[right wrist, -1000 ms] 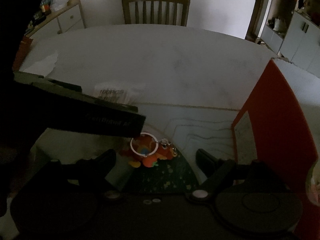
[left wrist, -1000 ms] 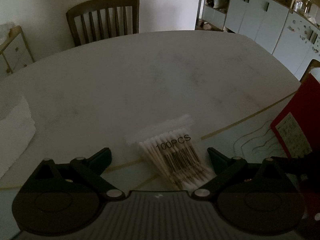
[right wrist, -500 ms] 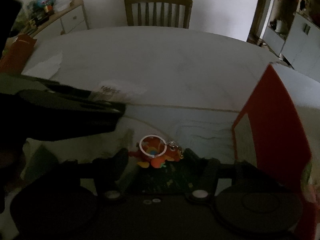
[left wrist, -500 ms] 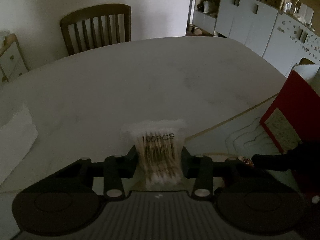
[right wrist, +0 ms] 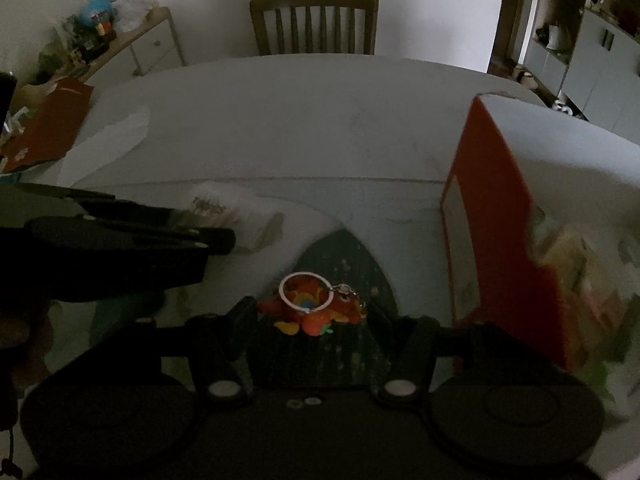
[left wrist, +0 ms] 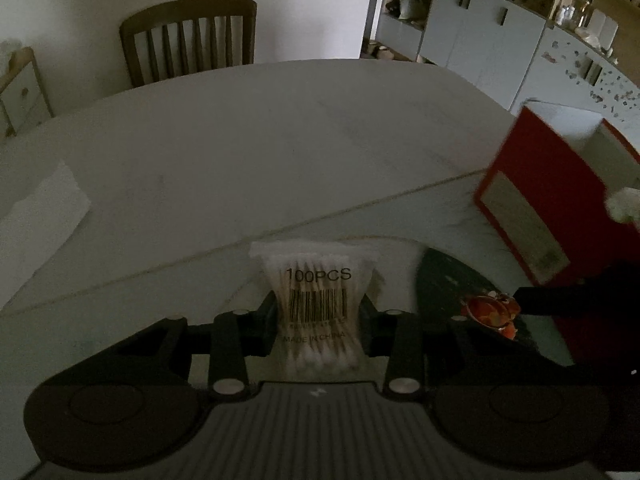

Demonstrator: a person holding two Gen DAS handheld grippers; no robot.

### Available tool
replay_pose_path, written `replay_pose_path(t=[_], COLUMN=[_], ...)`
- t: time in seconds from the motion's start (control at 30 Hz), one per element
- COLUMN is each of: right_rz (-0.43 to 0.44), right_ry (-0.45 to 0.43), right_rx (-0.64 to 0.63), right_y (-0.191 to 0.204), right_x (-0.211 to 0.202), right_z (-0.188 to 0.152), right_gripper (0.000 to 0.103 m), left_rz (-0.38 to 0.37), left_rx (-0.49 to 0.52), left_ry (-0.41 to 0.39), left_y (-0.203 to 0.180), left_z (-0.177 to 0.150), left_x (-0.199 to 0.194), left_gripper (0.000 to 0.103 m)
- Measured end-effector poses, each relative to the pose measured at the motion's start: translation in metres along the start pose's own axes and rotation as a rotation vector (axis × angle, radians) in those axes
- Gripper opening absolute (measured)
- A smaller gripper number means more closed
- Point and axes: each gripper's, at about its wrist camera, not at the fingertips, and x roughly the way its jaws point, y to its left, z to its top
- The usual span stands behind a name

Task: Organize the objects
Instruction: 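Carry the swab pack and orange keychain over the red shoebox with both grippers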

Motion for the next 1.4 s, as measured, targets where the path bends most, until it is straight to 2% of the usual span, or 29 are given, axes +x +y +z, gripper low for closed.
replay_pose_path(t=[0.33, 0.77, 1.03, 1.4], right_rz=[0.042, 0.062, 0.032, -0.016], right_ry=[-0.043, -0.114, -0.136, -0.153], right_rx=[0.006, 0.029, 0.049, 0.073], right_y=[-0.001, -0.037, -0.069, -0.134], right_x=[-0.054, -0.118, -0.137, -0.15], right_z=[-0.014, -0.028, -0.034, -0.044], right_gripper=[0.059, 0.059, 0.06, 0.06], left_rz=[-0.031, -0.085, -0.122, -0.138], left_rx=[0.01, 0.049, 0.073, 0.113], left_ry=[-0.027, -0.068, -0.071, -0.061], left_y=[-0.03, -0.07, -0.106, -0.164], left_z=[-0.012, -0.017, -0.013, -0.001], left_x=[-0.052, -0.106, -0.117, -0.103], left_gripper=[0.038, 0.038, 0.038, 0.038])
